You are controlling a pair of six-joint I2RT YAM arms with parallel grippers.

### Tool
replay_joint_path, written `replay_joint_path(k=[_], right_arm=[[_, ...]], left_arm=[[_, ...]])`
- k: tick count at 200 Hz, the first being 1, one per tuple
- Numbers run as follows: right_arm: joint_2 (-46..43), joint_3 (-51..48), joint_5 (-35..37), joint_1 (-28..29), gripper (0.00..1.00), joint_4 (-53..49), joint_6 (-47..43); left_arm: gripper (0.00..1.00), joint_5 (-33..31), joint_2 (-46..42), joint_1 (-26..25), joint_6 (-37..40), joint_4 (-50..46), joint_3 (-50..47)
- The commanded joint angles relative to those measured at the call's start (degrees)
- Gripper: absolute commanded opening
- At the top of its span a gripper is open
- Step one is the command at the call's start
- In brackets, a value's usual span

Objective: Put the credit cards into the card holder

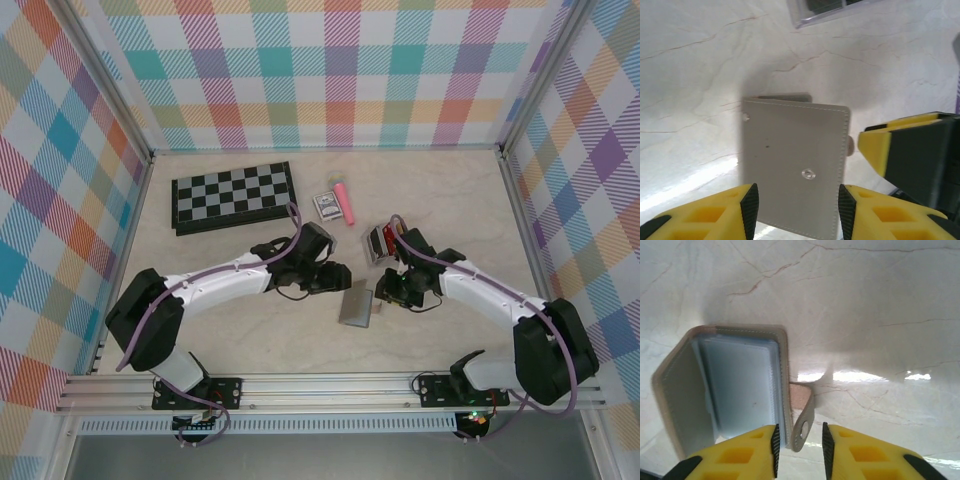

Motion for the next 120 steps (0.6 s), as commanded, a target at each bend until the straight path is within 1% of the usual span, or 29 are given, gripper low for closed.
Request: replay_joint_path(k=[1, 18, 30, 43, 67, 80, 96, 120], right_arm=[[1.98, 0.79, -3.09, -0.01, 0.33, 0.49, -0.84], [3.59, 1.00, -4.13, 0.24, 0.33, 1.10, -0.96], [4.43, 1.46, -3.62, 0.43, 0.31, 0.40, -1.04], [4.58, 1.80, -2.49, 0.52, 0.23, -0.82, -1.03], [3.19, 1.85, -1.35, 0.53, 0.18, -2.03, -1.40], [2.62, 1.93, -1.48, 0.52, 0.10, -2.32, -1.64], [2.19, 1.93, -1.17, 0.52, 0.04, -2.88, -1.46], [1.49, 2.02, -0.99, 0.52, 0.01, -2.72, -1.22]], left_arm=[[0.47, -0.62, 1.69, 0.82, -0.71, -1.22, -1.03], [0.47, -0.07, 2.56, 0.83, -1.12, -0.39, -1.41], [0.47, 0.22, 2.92, 0.84, -1.29, 0.00, -1.69], [0.47, 0.46, 3.30, 0.78, -1.26, 0.11, -1.72], [0.46, 1.77, 4.18, 0.84, -1.05, 0.82, -1.57], [0.46, 2.31, 4.70, 0.83, -0.87, 1.06, -1.70], [0.46, 2.66, 5.81, 0.77, -0.41, 0.88, -1.34], [0.47, 3.17, 7.76, 0.07, 0.50, 0.52, -0.39]])
